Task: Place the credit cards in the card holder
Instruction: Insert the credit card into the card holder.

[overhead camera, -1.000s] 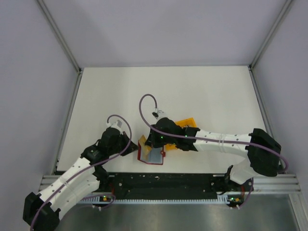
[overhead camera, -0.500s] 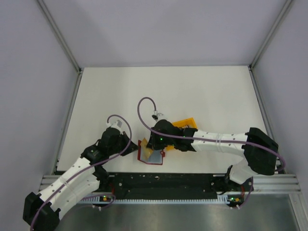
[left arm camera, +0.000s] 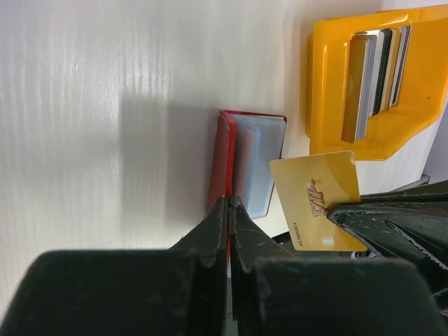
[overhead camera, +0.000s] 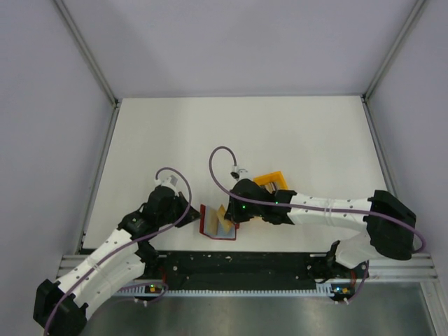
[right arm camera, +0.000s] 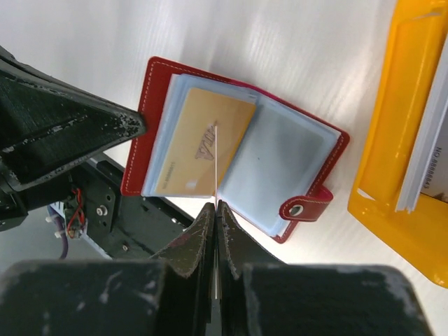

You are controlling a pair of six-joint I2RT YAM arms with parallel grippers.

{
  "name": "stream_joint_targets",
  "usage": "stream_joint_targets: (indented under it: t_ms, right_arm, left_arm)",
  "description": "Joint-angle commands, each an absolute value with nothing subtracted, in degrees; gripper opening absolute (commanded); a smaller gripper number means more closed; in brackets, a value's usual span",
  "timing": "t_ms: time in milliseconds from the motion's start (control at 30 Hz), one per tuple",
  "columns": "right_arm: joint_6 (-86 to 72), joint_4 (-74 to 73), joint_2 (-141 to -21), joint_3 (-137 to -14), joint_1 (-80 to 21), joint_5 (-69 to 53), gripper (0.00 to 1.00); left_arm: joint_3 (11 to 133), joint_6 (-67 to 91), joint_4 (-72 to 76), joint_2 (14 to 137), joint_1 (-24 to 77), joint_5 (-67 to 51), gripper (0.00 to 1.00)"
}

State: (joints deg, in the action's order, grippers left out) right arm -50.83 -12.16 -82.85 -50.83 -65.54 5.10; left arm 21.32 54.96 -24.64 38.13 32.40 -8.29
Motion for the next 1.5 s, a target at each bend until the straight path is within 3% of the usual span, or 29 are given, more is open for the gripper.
stream_joint_targets:
  t_ms: [0, 733, 1467]
  right_arm:
    - [-51.8, -13.3, -79.0, -49.3, -66.4, 7.6, 0.0]
    - [-51.4, -8.6, -87.8, -56.0, -67.0, 0.2, 0.0]
    - [-51.8, -13.7, -77.2, -50.8, -67.1, 8.5, 0.0]
  left_arm:
    - [21.0, 55.1, -23.3, 37.5, 32.4, -7.9, 0.0]
    - [23.3, 54.1, -22.9, 37.3, 32.4, -9.3, 0.0]
    - [26.0, 53.5, -24.2, 36.7, 32.4, -10.5, 0.0]
